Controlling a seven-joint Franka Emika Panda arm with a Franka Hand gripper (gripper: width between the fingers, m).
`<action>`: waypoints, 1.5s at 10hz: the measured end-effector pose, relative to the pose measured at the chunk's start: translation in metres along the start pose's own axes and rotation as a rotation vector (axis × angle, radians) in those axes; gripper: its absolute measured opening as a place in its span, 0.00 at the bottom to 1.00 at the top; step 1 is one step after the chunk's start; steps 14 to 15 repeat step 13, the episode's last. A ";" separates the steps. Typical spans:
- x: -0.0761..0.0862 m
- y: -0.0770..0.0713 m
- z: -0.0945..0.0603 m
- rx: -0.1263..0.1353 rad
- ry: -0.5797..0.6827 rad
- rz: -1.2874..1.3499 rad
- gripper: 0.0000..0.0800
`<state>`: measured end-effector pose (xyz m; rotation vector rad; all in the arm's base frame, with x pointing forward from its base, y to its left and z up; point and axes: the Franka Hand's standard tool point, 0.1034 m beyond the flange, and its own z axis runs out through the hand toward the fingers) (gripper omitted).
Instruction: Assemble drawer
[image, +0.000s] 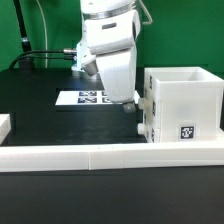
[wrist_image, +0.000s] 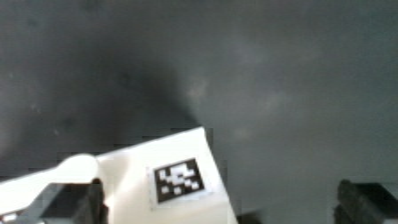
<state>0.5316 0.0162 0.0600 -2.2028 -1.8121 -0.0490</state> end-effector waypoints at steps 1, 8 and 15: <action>-0.005 -0.004 0.002 0.004 -0.001 0.009 0.81; -0.045 -0.049 0.007 -0.067 -0.035 0.112 0.81; -0.046 -0.049 0.007 -0.066 -0.035 0.114 0.81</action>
Offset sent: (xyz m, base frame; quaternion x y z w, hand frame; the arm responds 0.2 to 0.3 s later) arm -0.0439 -0.0360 0.0044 -0.0217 -0.0042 0.0215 0.9995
